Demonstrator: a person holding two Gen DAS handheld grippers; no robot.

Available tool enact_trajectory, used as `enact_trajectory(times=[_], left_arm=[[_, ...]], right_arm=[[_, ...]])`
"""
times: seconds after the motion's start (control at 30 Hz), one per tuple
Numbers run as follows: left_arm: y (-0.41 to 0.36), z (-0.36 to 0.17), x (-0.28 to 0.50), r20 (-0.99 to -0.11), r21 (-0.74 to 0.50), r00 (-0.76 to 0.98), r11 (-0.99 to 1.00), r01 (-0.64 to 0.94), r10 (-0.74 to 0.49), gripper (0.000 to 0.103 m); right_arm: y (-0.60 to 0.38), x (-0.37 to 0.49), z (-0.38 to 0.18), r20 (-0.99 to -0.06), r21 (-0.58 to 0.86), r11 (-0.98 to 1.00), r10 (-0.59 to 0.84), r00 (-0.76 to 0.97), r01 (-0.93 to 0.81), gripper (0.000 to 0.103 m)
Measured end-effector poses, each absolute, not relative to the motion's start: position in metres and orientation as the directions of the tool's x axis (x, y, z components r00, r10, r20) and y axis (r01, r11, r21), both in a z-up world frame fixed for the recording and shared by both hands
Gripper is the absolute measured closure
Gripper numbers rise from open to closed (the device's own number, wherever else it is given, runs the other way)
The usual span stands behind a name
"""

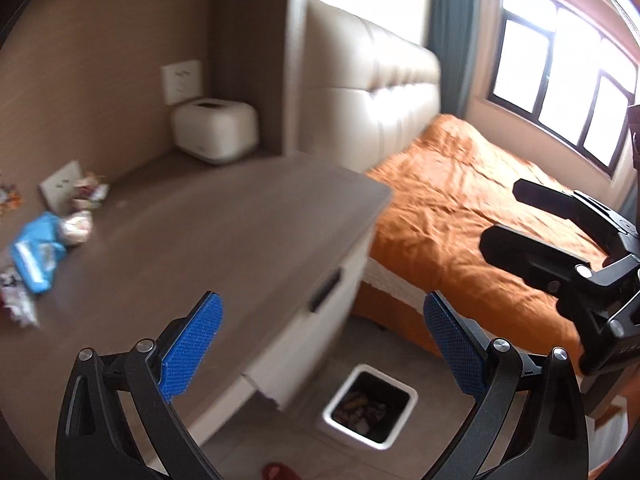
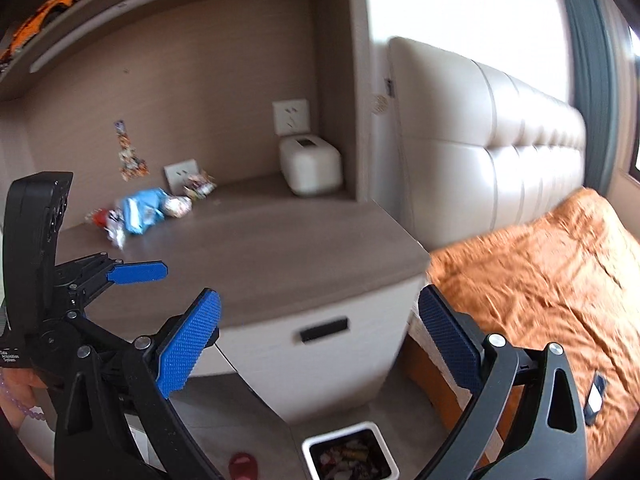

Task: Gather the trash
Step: 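Move both open tools back to the desk trash pile, then grasp the clear plastic bag with the left tool while the right tool grasps the blue snack bag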

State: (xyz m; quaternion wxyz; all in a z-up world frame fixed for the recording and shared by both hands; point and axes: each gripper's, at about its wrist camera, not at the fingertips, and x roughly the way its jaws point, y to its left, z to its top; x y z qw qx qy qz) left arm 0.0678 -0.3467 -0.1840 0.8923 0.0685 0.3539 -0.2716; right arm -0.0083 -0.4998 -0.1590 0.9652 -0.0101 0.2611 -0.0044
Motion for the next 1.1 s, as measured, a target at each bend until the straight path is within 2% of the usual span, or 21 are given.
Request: enact_trajectory(times=[0.27, 0.53, 0.67, 0.87, 1.1], left_arm=[[-0.237, -0.149, 0.099, -0.650, -0.014, 0.726, 0.958, 0.287, -0.227, 0.005], [-0.127, -0.139, 0.128, -0.624, 0.006, 0.781, 0.999, 0.045, -0.031, 0.005], [-0.082, -0.154, 0.150, -0.634, 0.003, 0.772, 0.999, -0.054, 0.044, 0.005], [-0.042, -0.187, 0.188, -0.659, 0.020, 0.747, 0.995, -0.102, 0.089, 0.005], [-0.029, -0.217, 0.218, -0.697, 0.024, 0.716, 0.999, -0.037, 0.043, 0.005]], right_arm=[[-0.414, 0.058, -0.129, -0.464, -0.040, 0.977, 0.168, 0.870, -0.209, 0.004], [-0.328, 0.139, -0.135, -0.491, -0.031, 0.910, 0.347, 0.799, -0.414, 0.004], [-0.284, 0.183, -0.149, -0.522, -0.046, 0.887, 0.370, 0.768, -0.459, 0.004], [-0.228, 0.248, -0.178, -0.591, -0.030, 0.880, 0.366, 0.719, -0.473, 0.004], [-0.198, 0.301, -0.211, -0.672, -0.002, 0.883, 0.346, 0.655, -0.469, 0.004]])
